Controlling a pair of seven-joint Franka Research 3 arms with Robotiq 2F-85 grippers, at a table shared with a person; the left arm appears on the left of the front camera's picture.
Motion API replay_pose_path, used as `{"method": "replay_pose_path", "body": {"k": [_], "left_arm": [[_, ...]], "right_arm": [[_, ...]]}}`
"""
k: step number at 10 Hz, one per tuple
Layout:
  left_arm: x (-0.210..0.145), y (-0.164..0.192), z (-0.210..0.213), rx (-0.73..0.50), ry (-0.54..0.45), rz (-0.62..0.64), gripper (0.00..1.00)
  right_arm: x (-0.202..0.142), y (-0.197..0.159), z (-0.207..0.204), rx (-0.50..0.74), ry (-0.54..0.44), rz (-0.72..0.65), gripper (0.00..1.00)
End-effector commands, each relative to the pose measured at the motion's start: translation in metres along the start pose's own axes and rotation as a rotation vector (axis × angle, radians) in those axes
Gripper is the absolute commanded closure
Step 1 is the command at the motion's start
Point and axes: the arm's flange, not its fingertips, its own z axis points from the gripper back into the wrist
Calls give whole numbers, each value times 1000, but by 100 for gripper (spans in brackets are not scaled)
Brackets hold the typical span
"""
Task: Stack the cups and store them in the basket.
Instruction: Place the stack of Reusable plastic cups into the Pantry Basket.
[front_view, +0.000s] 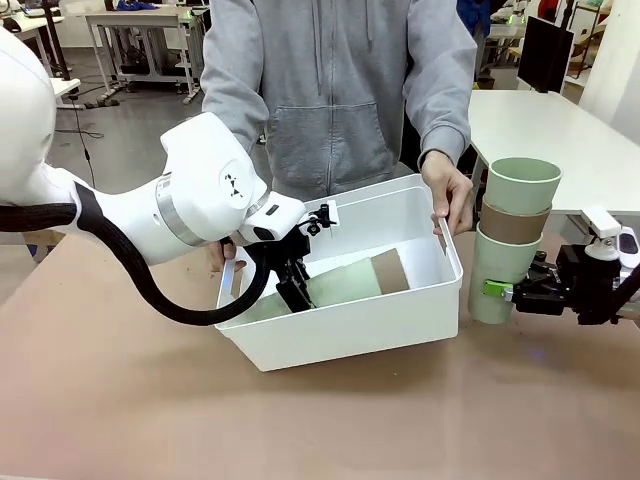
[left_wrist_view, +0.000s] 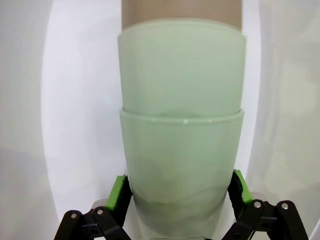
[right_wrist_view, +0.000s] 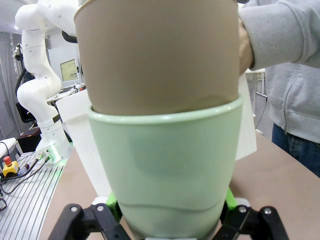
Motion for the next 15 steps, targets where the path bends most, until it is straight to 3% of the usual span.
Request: {"method": "replay_pose_path", "body": {"k": [1, 4, 8, 11, 13, 15], "left_arm": [[0, 0, 9, 4, -32, 7, 0], [2, 2, 51, -8, -94, 5, 0], [-19, -3, 166, -79, -350, 30, 0], [-85, -5, 264, -98, -554, 32, 0], [-139, -11, 333, -20, -626, 49, 0], [-187, -19, 372, 29, -652, 58, 0]], "right_arm": [[4, 0, -1, -1, -4, 15, 14], [4, 0, -1, -1, -4, 15, 14], [4, 0, -1, -1, -4, 15, 14], [4, 0, -1, -1, -4, 15, 14], [4, 0, -1, -1, -4, 15, 14], [4, 0, -1, -1, -4, 15, 14]]}}
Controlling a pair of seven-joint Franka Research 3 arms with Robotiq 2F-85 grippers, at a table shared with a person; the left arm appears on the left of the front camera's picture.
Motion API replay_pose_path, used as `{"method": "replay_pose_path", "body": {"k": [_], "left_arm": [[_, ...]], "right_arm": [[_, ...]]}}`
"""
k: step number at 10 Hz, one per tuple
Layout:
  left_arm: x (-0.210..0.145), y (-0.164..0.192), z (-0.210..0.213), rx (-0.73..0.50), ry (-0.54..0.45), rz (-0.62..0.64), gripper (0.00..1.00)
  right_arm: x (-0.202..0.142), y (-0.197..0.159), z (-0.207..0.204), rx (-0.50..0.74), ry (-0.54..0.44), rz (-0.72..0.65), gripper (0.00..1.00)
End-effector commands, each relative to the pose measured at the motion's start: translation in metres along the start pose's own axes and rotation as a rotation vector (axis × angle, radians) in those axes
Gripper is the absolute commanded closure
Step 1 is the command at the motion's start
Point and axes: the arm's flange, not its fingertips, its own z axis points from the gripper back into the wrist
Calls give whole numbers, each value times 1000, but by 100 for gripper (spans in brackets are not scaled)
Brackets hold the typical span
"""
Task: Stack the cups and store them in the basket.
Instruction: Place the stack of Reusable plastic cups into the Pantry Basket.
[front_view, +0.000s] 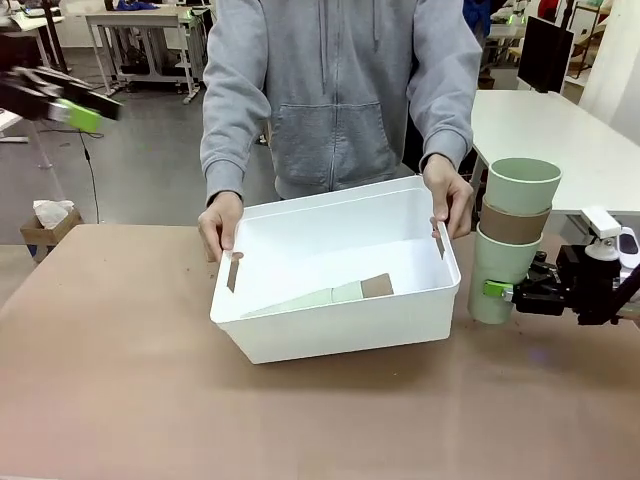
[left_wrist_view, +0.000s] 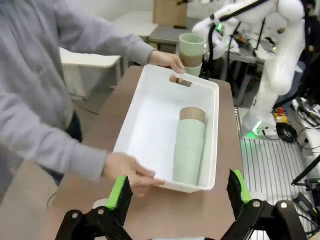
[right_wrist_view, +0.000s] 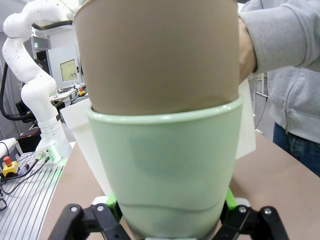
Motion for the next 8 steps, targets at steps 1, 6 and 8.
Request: {"method": "replay_pose_path", "body": {"k": [1, 6, 8], "left_arm": [[-13, -1, 16, 23, 12, -40, 0], [-33, -2, 31, 41, 51, -50, 0], [-33, -2, 31, 41, 51, -50, 0]], "right_arm": [[5, 0, -1, 0, -4, 16, 14], [5, 0, -1, 0, -4, 16, 14], [5, 0, -1, 0, -4, 16, 14]]}}
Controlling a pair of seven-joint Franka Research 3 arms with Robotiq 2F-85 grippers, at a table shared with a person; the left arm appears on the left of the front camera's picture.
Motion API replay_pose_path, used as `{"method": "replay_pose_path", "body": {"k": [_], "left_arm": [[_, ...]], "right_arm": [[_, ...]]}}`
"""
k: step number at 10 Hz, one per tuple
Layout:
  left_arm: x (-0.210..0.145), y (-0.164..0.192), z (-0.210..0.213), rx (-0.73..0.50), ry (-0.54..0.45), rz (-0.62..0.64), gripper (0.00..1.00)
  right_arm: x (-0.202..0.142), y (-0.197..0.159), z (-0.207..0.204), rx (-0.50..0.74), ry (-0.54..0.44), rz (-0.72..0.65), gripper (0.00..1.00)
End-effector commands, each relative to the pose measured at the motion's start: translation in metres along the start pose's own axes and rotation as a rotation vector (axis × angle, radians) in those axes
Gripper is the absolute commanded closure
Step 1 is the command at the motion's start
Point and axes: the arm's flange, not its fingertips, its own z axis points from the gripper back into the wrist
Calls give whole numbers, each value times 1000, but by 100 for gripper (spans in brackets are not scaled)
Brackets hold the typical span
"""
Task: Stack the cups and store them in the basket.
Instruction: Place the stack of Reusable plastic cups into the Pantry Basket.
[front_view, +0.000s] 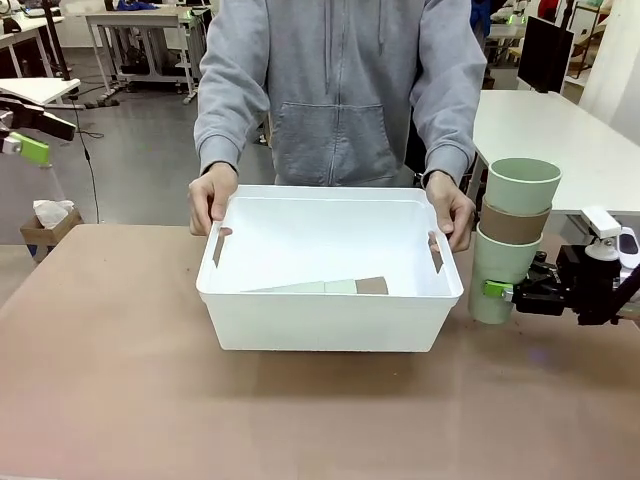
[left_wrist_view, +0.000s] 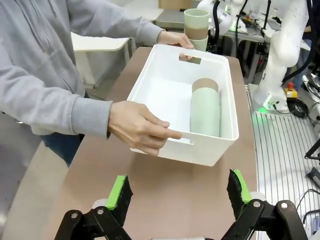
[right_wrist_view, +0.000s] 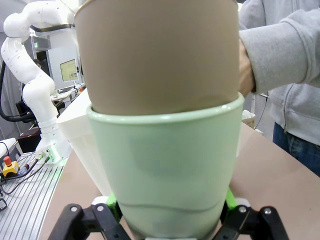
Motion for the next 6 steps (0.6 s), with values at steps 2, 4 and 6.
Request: {"method": "replay_pose_path", "body": {"k": [2, 4, 6], "left_arm": [[5, 0, 5, -5, -24, 16, 0], [5, 0, 5, -5, -24, 16, 0], [5, 0, 5, -5, -24, 16, 0]], "right_arm": [[5, 0, -1, 0, -4, 16, 14], [5, 0, -1, 0, -4, 16, 14], [5, 0, -1, 0, -4, 16, 14]]}}
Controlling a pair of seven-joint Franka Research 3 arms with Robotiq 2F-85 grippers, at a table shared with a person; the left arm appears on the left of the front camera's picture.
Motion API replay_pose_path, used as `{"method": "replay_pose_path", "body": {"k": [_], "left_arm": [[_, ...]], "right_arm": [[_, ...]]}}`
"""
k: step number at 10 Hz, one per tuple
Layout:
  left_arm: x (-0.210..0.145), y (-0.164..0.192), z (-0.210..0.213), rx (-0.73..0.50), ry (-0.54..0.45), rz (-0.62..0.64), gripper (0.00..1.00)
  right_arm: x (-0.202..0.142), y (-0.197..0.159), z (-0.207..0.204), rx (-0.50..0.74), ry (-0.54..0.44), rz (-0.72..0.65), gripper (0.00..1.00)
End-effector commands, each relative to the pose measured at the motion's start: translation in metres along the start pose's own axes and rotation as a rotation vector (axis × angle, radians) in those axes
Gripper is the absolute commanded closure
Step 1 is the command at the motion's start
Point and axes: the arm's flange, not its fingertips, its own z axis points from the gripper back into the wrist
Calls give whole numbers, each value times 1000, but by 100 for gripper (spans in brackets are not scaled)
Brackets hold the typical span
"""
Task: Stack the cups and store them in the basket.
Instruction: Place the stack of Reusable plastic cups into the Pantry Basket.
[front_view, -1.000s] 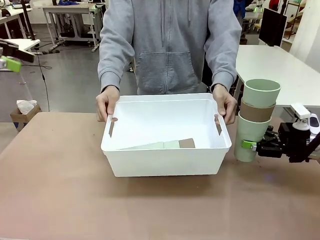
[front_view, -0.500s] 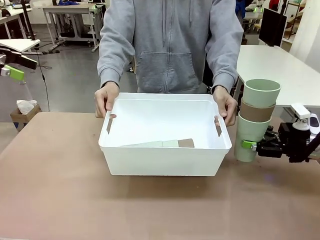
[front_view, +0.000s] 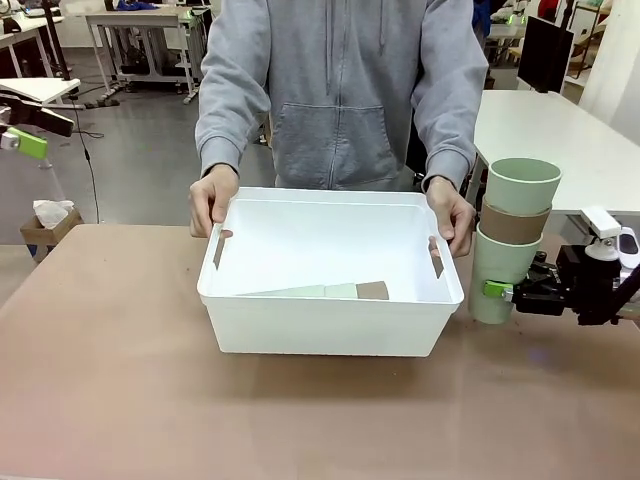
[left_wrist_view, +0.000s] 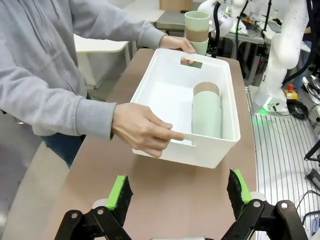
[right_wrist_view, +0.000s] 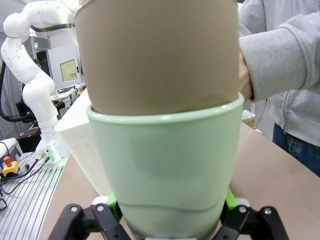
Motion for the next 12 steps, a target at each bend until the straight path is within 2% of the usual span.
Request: {"method": "replay_pose_path", "body": {"k": [1, 12], "left_arm": [[3, 0, 3, -6, -18, 13, 0], [3, 0, 3, -6, -18, 13, 0]], "right_arm": [[5, 0, -1, 0, -4, 16, 14], [5, 0, -1, 0, -4, 16, 14]]}}
